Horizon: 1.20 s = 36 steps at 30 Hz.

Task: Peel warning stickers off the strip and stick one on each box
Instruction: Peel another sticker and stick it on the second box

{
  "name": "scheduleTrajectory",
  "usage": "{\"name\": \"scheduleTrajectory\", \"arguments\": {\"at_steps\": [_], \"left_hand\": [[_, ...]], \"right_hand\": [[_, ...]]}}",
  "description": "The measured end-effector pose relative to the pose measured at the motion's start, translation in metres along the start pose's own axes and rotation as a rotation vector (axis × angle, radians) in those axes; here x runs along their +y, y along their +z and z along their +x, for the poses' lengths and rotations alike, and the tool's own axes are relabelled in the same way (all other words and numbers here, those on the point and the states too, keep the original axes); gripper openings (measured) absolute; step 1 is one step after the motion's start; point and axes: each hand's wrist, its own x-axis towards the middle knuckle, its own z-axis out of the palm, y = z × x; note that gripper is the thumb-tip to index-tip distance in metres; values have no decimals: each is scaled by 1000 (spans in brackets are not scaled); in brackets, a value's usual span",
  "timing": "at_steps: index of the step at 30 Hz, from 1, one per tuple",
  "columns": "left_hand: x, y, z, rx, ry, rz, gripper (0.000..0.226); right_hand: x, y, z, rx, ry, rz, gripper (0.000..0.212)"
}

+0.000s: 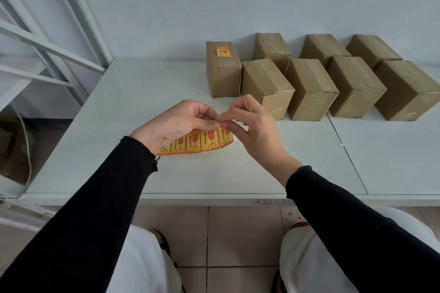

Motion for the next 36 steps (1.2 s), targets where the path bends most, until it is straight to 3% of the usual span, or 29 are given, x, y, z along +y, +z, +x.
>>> {"name": "scheduleTrajectory", "arguments": {"at_steps": [9,19,25,30,36], "left_hand": [[-4,-10,0,-80,-43,-98,32],[-12,-19,6,-15,-108,-78,33],[-20,-21,13,77,-126,18,7],[-27,-18,18,93,-181,99,9],[-34,-10,21,120,-185,329,11]], "right_hand": [[-5,-5,-3,87,-113,-71,15],[-7,-9,-9,100,-263,-187,13],[-6,-15,-13,128,-217,-184,20],[-11,-22,-13,165,-207,-190,28],[-6,-31,-6,90,0,-121,12]]}}
